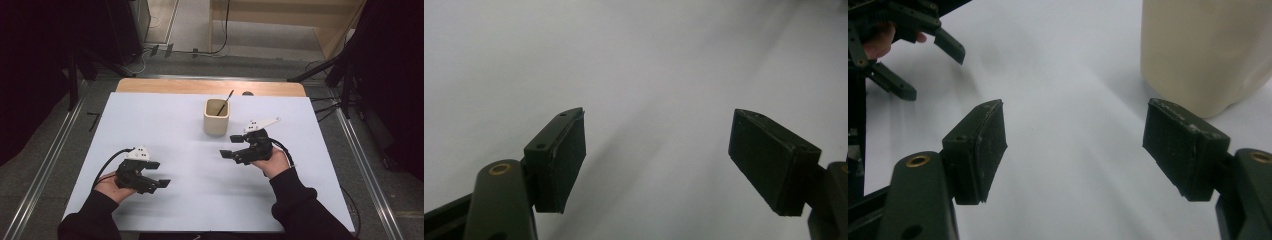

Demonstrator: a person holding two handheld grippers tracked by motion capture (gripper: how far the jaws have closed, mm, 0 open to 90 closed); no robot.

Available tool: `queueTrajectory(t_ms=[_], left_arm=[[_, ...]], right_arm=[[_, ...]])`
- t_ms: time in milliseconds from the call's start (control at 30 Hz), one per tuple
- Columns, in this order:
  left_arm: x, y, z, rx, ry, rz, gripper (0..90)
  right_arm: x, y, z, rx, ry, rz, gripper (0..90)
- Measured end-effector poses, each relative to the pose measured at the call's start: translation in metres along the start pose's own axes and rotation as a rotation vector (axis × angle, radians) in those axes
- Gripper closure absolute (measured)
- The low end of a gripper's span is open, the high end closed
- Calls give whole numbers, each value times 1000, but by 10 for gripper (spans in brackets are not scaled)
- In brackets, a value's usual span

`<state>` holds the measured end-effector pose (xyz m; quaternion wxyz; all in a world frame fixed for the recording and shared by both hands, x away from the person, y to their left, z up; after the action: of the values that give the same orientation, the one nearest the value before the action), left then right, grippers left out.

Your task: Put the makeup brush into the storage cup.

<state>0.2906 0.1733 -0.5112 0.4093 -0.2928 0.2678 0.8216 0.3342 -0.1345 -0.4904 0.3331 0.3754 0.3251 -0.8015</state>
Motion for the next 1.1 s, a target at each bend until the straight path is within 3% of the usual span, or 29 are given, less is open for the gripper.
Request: queueTrajectory(t_ms=[667,1100], left_arm=[[-4,-1,-4,5,-2,-9,237],[-4,0,-5,8,-5,-8,237]], right_arm=[[27,-7,19,-3,-46,31,243],[45,-6,34,20,-74,40,243]])
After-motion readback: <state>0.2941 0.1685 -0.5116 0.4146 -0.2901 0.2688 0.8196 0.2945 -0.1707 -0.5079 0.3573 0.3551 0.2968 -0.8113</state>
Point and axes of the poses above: each handheld gripper's, and its own axes: z roughly backward along the jaws, x roughly out of its underside, y roughly to its right, the point moved 5 cm from there along -z, roughly forward along the jaws, and after that the axes turned 5 degrees about y, right-handed, at the moved point
